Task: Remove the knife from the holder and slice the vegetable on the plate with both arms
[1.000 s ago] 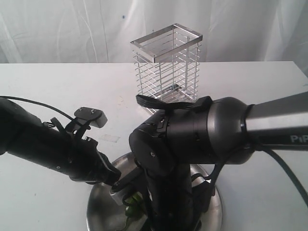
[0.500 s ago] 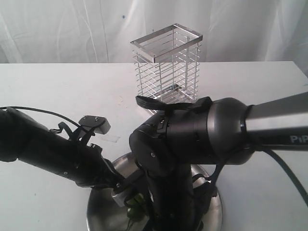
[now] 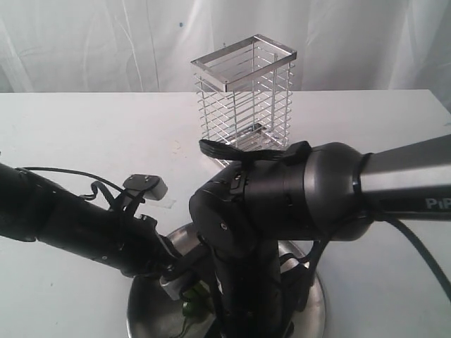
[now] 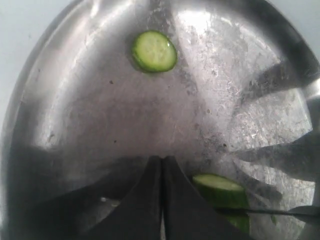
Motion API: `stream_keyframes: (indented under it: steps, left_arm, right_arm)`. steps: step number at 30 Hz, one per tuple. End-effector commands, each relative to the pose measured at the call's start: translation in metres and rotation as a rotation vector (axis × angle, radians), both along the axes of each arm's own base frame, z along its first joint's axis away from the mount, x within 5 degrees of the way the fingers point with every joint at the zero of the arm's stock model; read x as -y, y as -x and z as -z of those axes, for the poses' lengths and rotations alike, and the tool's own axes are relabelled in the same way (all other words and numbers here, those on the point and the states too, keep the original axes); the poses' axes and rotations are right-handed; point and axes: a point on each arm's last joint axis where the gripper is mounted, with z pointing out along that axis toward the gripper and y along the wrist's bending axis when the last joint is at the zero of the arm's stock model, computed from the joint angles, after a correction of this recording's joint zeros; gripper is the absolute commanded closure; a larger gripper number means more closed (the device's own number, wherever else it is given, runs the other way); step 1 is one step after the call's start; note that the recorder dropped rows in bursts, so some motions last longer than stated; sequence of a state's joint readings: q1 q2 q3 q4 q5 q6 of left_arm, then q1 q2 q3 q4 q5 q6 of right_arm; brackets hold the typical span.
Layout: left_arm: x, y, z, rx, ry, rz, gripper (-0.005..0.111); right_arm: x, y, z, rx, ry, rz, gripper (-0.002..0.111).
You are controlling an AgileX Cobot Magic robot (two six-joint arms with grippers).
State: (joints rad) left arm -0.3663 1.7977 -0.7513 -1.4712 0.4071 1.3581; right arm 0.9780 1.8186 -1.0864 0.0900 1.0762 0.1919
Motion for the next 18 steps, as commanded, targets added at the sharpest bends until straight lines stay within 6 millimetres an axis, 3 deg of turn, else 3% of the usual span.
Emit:
stream_keyframes:
  steps: [1, 18]
  left_arm:
    - [0.007, 0.005, 0.011, -0.052, 0.017, 0.033, 0.107]
    - [0.009, 0.007, 0.014, -0.048, 0.005, 0.05, 0.107]
  right_arm:
    - [-0.004, -0.001, -0.005, 0.029, -0.04, -0.006, 0.108]
    - [-0.012, -0.007, 0.02, 0.034, -0.044, -0.001, 0.108]
